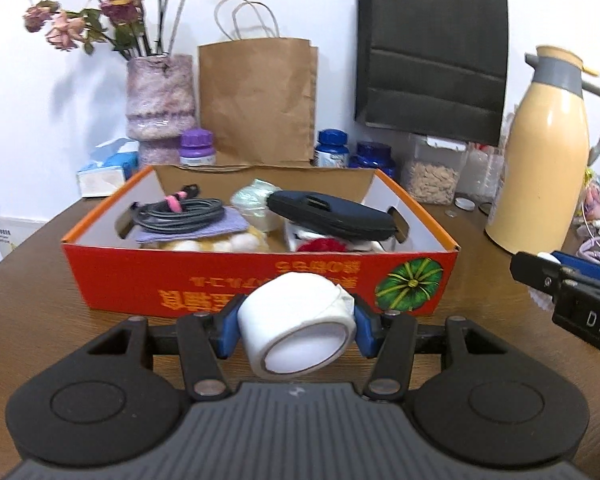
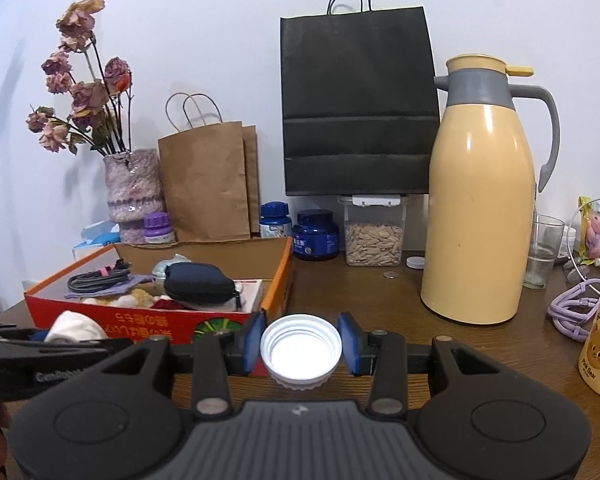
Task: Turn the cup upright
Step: 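Carry the tape roll and bottle cap over the red box with both tools, then lower the tape and cap into the box and open both tools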
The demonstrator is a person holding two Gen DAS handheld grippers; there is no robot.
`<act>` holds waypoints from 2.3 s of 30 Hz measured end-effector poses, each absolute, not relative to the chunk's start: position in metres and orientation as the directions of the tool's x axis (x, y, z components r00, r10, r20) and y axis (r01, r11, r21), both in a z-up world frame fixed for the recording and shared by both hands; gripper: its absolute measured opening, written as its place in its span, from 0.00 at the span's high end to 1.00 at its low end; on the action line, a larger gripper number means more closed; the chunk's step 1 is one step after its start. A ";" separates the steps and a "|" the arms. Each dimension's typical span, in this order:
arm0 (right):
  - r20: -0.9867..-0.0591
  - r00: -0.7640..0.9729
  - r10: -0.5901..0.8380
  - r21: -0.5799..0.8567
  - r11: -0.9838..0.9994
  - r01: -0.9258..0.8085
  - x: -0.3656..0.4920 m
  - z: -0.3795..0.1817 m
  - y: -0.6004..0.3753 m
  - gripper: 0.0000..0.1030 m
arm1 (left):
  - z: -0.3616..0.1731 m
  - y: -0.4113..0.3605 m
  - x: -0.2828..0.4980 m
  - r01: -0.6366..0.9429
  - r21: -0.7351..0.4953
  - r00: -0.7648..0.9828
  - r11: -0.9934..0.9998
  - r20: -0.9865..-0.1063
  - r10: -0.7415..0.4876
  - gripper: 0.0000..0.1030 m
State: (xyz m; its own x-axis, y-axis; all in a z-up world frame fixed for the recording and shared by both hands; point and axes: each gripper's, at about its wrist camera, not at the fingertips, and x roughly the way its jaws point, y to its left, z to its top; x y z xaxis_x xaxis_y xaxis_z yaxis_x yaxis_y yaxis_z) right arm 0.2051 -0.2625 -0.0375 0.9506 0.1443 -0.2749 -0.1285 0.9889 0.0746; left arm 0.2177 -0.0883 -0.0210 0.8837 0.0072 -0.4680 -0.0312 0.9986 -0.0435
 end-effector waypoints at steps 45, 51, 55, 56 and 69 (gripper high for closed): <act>-0.198 0.950 0.240 0.067 0.971 -0.231 0.253 0.000 -0.130 0.62 | 0.042 0.021 0.263 -0.112 -0.126 0.951 0.986 -0.303 0.070 0.47; -0.198 0.948 0.248 0.052 0.969 -0.242 0.271 0.000 -0.121 0.62 | 0.039 0.025 0.282 -0.116 -0.110 0.948 0.987 -0.309 0.077 0.47; -0.207 0.946 0.248 0.035 0.969 -0.246 0.285 -0.002 -0.116 0.62 | 0.036 0.028 0.294 -0.114 -0.101 0.946 0.988 -0.315 0.077 0.47; -0.209 0.946 0.248 0.033 0.968 -0.247 0.289 -0.003 -0.115 0.62 | 0.035 0.029 0.297 -0.114 -0.098 0.946 0.989 -0.314 0.078 0.47; -0.229 0.945 0.234 0.012 0.971 -0.238 0.333 -0.008 -0.108 0.62 | 0.022 0.038 0.342 -0.123 -0.058 0.934 0.991 -0.345 0.095 0.47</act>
State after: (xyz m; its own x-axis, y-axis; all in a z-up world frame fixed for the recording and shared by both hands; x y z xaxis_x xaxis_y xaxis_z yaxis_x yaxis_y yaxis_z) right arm 0.3325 -0.1081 -0.0082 0.9448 0.2341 -0.2294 -0.2378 0.9713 0.0119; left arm 0.3419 0.0383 0.0218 0.9338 0.0953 -0.3449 -0.1227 0.9907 -0.0584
